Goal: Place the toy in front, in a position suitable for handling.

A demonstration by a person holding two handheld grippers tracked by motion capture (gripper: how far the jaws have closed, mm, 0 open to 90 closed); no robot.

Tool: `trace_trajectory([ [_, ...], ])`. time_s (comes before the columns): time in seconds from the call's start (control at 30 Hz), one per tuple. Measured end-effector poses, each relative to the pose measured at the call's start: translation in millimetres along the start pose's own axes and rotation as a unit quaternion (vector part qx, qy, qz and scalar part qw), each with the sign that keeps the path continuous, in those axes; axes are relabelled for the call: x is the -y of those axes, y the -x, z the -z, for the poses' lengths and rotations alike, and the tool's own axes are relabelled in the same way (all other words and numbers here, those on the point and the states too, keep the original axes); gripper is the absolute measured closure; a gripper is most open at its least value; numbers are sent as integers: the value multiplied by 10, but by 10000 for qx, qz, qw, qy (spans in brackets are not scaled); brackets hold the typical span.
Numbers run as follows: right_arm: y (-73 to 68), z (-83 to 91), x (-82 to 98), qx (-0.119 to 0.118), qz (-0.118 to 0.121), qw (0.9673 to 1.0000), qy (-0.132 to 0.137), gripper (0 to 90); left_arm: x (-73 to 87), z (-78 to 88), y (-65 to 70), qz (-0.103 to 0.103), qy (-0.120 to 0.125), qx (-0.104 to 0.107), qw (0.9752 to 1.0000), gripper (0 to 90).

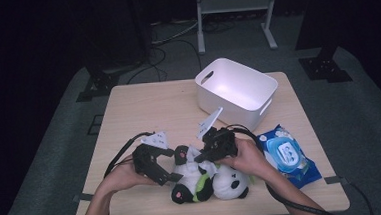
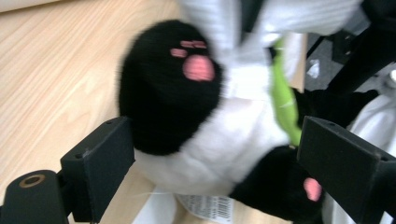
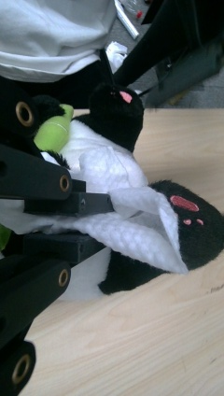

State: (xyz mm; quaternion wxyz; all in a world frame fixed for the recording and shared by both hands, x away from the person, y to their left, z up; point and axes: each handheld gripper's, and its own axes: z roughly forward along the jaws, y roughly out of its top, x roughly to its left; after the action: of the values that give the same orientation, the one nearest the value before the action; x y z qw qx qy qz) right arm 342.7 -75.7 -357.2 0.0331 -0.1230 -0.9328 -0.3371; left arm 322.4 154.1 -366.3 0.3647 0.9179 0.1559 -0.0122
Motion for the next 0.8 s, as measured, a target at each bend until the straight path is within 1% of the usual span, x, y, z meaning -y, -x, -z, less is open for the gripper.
trace_trajectory([
  [0.07, -44, -14, -8, -48, 82, 10000, -1, 817, 3, -66, -37, 80, -47, 33, 10000, 95],
  [0.13, -85, -21, -18, -58, 157, 9999, -31, 816, 5, -162, -68, 120, -173, 72, 9998, 86],
  [0.17, -134, -31, -28, -110, 229, 9997, -56, 816, 5, -228, -80, 147, -249, 126, 9995, 86],
  [0.2, -134, -31, -28, -110, 229, 9997, -56, 816, 4, -265, -84, 157, -267, 154, 9994, 86],
  [0.23, -165, -35, -40, -133, 287, 9994, -110, 815, 2, -338, -92, 160, -278, 242, 9992, 72],
  [0.3, -180, -33, -48, -110, 320, 9993, -139, 815, 2, -349, -97, 175, -254, 244, 9992, 73],
  [0.33, -185, -24, -55, -72, 355, 9992, -150, 815, 3, -347, -110, 189, -227, 278, 9992, 73],
  [0.37, -186, -2, -62, -61, 378, 9992, -103, 815, 5, -344, -116, 211, -218, 294, 9991, 79],
  [0.43, -160, 53, -74, -4, 306, 9995, 97, 815, 10, -346, -115, 209, -221, 302, 9991, 94],
  [0.53, -135, 57, -79, 50, 286, 9995, 145, 814, 14, -347, -115, 179, -220, 288, 9992, 96],
  [0.57, -111, 55, -71, 39, 212, 9996, 166, 812, 24, -352, -117, 170, -190, 282, 9993, 96],
  [0.6, -111, 55, -71, 39, 212, 9996, 166, 812, 24, -352, -117, 170, -190, 282, 9993, 96],
  [0.63, -82, 71, -52, 30, 116, 9996, 260, 812, 30, -351, -118, 140, -186, 285, 9993, 96],
  [0.67, -82, 71, -52, 30, 116, 9996, 260, 812, 30, -351, -118, 140, -186, 285, 9993, 96],
  [0.7, -55, 101, -31, 81, 19, 9993, 361, 814, 28, -352, -108, 92, -195, 280, 9994, 96],
  [0.77, -38, 117, -21, 84, -3, 9993, 367, 813, 22, -350, -100, 56, -227, 261, 9994, 96],
  [0.8, -24, 132, -10, 133, -26, 9993, 339, 814, 14, -348, -94, 19, -255, 247, 9994, 96],
])
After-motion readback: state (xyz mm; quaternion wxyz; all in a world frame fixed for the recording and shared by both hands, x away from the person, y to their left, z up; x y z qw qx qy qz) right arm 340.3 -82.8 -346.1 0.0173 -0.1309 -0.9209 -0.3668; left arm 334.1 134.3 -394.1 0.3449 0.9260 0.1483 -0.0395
